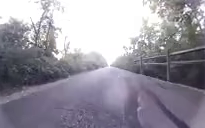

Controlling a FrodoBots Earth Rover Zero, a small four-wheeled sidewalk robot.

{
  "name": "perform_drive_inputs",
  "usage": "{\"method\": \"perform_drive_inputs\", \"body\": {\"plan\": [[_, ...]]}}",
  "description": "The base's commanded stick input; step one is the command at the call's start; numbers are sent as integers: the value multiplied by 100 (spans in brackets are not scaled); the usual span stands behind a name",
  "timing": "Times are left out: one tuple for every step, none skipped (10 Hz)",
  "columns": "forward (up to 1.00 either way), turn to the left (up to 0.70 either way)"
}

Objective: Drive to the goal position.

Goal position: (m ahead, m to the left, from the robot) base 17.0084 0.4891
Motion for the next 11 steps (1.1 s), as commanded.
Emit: {"method": "perform_drive_inputs", "body": {"plan": [[100, 0], [100, 0], [100, 0], [100, 0], [100, 0], [100, 0], [100, 0], [100, 0], [100, 0], [100, 0], [100, 0]]}}
